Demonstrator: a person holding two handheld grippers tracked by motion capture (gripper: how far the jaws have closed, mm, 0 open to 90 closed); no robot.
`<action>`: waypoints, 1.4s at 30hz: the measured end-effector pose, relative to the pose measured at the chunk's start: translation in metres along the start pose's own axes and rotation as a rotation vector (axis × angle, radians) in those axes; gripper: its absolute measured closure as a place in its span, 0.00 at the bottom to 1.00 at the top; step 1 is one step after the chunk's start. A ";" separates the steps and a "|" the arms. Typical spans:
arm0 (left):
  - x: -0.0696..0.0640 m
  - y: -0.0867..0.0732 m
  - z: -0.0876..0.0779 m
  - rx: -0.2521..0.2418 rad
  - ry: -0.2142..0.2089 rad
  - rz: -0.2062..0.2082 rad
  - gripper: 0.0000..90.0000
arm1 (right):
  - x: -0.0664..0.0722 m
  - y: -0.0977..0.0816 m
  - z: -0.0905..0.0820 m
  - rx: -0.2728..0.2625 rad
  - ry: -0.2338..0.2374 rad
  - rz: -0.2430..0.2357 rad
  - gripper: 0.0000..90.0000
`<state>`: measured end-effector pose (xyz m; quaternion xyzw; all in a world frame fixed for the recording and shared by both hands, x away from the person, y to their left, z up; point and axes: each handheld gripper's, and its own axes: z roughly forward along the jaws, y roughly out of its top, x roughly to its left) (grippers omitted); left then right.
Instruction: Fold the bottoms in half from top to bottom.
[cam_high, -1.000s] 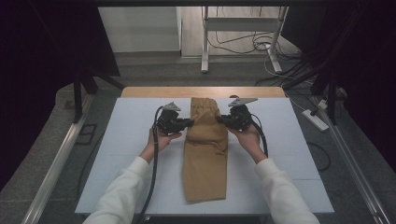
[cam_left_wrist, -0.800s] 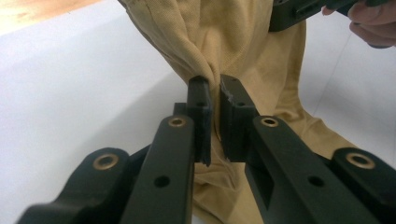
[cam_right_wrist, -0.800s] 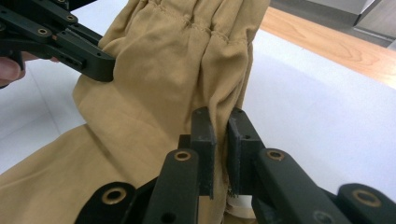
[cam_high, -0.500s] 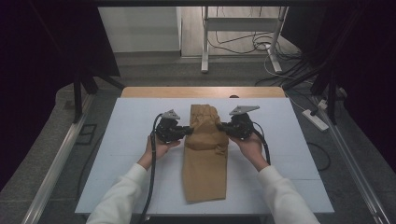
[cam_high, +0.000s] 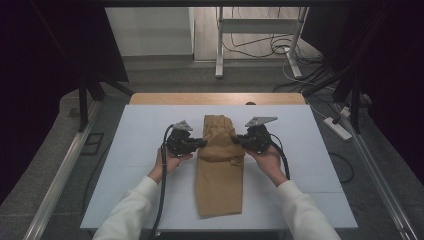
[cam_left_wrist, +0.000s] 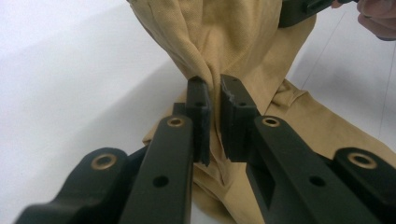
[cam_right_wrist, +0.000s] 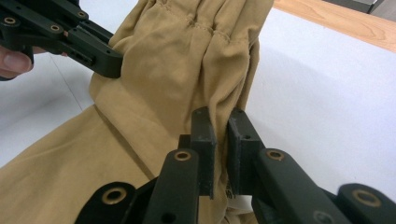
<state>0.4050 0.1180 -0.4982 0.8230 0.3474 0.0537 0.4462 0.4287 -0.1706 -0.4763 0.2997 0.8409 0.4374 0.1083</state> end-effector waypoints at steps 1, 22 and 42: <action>0.000 0.000 0.000 0.001 0.000 -0.001 0.91 | 0.000 0.000 0.000 0.001 0.000 -0.004 0.91; -0.011 -0.008 -0.001 0.014 -0.002 0.004 0.91 | 0.012 -0.018 -0.007 0.010 0.010 0.003 0.91; -0.019 -0.014 -0.004 0.027 0.003 0.020 0.90 | 0.028 -0.030 -0.014 0.034 0.034 -0.027 0.91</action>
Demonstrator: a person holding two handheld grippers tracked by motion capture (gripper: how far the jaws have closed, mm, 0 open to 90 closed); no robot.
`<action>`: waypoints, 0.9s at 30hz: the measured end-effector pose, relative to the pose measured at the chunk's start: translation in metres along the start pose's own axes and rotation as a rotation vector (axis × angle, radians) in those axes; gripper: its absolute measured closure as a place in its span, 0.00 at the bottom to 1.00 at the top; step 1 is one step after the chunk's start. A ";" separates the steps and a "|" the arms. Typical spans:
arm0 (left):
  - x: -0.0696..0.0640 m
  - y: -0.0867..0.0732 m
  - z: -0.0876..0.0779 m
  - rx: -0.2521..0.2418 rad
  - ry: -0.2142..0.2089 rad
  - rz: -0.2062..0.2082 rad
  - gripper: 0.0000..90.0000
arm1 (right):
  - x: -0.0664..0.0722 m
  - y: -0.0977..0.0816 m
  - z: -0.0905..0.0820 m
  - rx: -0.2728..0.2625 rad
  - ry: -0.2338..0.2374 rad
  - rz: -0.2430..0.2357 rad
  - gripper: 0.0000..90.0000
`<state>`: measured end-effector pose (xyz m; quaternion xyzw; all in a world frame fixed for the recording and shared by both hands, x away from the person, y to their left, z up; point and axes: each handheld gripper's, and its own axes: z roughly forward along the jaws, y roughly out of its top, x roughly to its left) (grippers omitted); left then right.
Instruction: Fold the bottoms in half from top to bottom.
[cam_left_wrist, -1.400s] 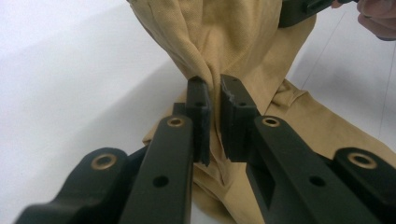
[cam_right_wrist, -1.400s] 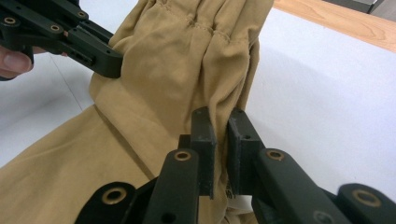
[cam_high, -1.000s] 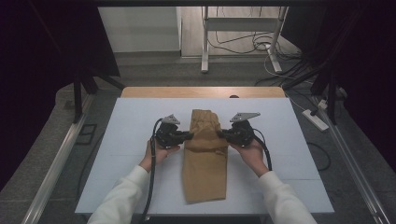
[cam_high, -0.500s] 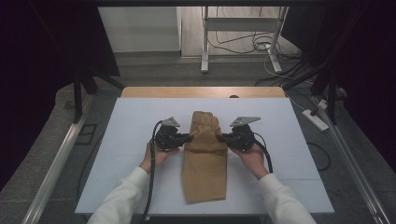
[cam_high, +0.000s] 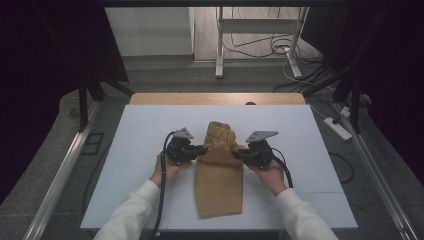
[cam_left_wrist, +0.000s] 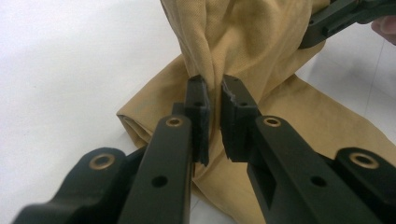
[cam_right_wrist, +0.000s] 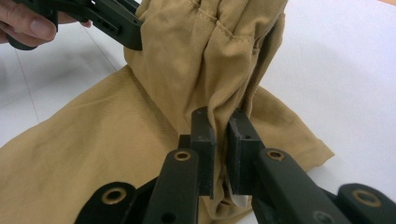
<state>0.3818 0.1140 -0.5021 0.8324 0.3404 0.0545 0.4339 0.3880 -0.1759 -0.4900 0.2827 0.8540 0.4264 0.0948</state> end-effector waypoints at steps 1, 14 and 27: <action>0.000 0.000 0.000 0.001 0.000 -0.001 0.90 | 0.001 0.000 0.000 0.001 0.002 0.002 0.91; -0.004 -0.008 -0.002 0.013 -0.003 -0.001 0.90 | 0.006 -0.004 0.002 0.014 0.021 -0.009 0.91; -0.007 -0.015 -0.005 0.026 -0.011 0.003 0.90 | 0.013 -0.008 0.000 0.026 0.030 -0.026 0.91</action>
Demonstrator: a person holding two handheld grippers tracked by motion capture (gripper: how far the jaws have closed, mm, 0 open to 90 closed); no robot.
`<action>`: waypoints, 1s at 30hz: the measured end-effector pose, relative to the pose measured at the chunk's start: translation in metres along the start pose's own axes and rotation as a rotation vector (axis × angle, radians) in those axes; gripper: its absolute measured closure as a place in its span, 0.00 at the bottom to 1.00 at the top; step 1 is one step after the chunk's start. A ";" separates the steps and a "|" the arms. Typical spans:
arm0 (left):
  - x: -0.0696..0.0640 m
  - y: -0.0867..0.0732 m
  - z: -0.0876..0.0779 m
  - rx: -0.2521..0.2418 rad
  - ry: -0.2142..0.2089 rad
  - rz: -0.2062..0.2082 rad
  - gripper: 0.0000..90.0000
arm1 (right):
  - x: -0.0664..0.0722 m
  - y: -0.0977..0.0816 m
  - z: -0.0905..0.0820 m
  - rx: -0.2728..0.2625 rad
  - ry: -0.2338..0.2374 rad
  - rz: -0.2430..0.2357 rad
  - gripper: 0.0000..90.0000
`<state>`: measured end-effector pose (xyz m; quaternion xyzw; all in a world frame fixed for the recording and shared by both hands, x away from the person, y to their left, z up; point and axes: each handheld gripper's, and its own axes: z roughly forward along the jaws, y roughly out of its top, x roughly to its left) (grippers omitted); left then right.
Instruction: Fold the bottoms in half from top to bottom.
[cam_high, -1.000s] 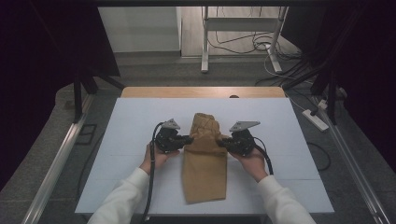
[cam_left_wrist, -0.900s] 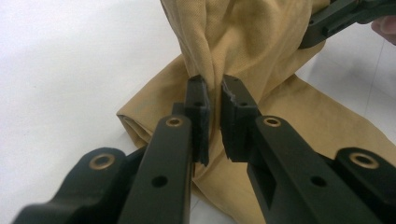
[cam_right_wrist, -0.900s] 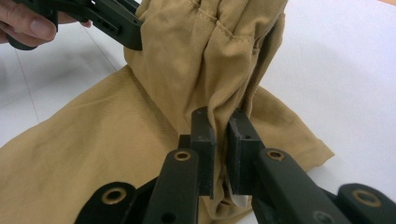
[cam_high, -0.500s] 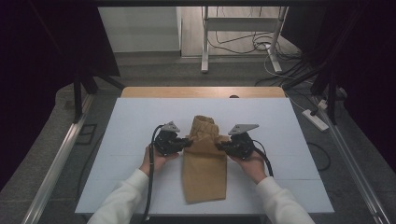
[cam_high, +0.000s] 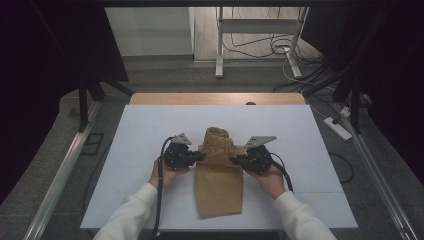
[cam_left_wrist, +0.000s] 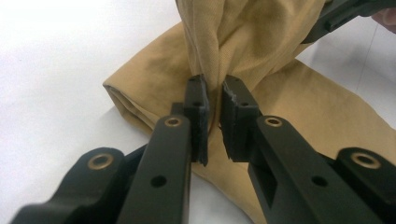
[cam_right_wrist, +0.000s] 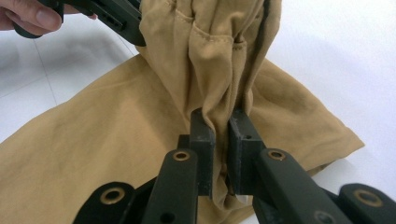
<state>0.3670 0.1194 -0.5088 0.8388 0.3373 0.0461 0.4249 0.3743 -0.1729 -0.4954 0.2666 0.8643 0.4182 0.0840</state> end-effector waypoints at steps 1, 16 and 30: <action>0.000 0.000 0.000 0.002 0.000 0.001 0.90 | 0.000 0.000 0.000 0.000 0.000 -0.002 0.91; -0.004 -0.008 -0.005 0.008 -0.013 0.005 0.89 | 0.013 -0.005 -0.004 0.009 0.015 -0.037 0.90; -0.011 -0.014 -0.005 0.022 -0.026 0.029 0.89 | 0.016 -0.008 -0.009 0.009 0.016 -0.045 0.90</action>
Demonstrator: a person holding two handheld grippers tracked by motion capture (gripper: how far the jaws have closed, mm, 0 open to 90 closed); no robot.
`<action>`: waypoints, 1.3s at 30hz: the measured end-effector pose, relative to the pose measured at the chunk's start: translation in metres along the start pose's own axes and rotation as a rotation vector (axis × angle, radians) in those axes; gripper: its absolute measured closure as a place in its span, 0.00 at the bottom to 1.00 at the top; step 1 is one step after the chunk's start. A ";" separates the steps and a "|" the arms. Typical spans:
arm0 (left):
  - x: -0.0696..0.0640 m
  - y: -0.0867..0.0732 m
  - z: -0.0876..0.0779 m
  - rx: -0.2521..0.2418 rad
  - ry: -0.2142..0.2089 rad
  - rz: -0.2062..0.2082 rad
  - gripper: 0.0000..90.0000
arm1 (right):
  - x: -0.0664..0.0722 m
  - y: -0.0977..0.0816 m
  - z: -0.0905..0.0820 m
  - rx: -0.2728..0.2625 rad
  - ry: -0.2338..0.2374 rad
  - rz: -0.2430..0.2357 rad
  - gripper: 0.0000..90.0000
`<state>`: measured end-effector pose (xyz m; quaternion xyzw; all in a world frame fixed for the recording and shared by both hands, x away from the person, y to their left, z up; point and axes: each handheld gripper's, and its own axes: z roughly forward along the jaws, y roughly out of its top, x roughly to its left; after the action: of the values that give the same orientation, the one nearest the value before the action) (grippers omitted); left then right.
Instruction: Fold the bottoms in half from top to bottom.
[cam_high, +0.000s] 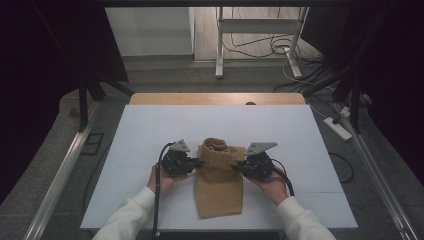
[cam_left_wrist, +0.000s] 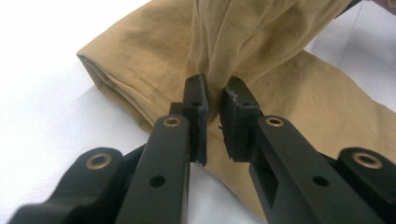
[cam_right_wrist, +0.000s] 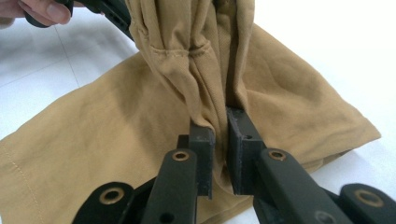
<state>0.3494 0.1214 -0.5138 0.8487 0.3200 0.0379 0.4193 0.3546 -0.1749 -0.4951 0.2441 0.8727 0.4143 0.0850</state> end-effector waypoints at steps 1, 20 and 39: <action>0.000 0.000 0.000 0.000 -0.001 0.000 0.89 | 0.000 0.000 -0.001 -0.002 0.000 -0.001 0.90; -0.006 -0.011 -0.005 0.036 -0.010 -0.007 0.66 | 0.012 -0.013 -0.003 0.066 -0.003 -0.023 0.64; 0.000 -0.026 -0.036 0.011 0.034 -0.062 0.45 | 0.005 -0.029 -0.026 0.053 -0.041 0.054 0.48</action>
<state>0.3239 0.1580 -0.5099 0.8398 0.3536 0.0375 0.4103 0.3309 -0.2062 -0.5003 0.2782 0.8744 0.3882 0.0854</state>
